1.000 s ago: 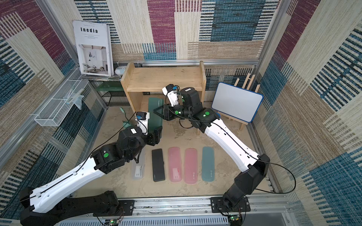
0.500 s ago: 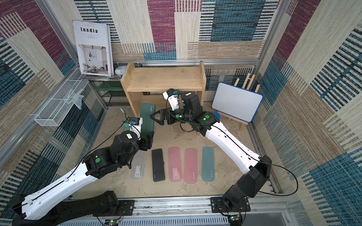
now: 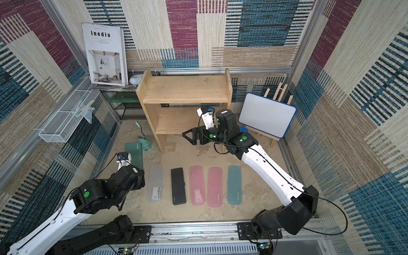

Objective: Remove the pencil cases from the shelf
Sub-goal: Place the pencil case at the center of the board.

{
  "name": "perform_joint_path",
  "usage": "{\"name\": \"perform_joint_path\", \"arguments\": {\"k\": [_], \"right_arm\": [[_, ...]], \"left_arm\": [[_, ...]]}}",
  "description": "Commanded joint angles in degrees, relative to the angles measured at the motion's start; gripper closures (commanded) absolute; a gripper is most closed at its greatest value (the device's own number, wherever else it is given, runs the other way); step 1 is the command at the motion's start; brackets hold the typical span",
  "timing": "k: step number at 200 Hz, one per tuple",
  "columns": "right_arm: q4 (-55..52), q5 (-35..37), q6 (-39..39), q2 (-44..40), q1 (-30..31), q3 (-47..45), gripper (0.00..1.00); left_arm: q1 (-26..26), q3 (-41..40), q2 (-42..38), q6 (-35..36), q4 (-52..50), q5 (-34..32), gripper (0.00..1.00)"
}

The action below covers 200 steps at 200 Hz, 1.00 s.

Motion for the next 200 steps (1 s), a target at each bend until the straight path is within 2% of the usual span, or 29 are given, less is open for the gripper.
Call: {"name": "perform_joint_path", "arguments": {"k": [1,19,43,87,126,160,200], "right_arm": [[1.58,-1.98,-0.7,-0.98,-0.12,-2.68,0.01],[2.5,-2.71,-0.33,-1.33,-0.1,-4.76,0.01],[2.73,-3.09,-0.24,-1.6,-0.11,-6.29,0.01],[1.88,-1.69,-1.44,-1.82,-0.37,-7.57,0.01],[2.85,-1.69,-0.53,-1.22,-0.59,-9.39,0.01],[3.75,-1.95,0.7,-1.35,-0.59,-11.02,0.01],[3.92,-2.39,1.06,-1.47,-0.59,-12.68,0.01]], "left_arm": [[3.82,-2.28,1.72,-4.34,-4.74,4.35,0.35],[9.6,-5.55,4.22,-1.67,-2.03,7.75,0.3],[18.59,-9.92,6.66,3.83,4.61,13.57,0.3],[30.45,-9.61,14.07,13.13,11.69,21.67,0.3],[34.19,-10.58,20.86,17.75,15.22,25.02,0.28],[36.75,-10.54,27.15,21.02,16.52,25.05,0.27],[37.85,-10.58,32.22,21.02,16.67,23.29,0.22]]}}
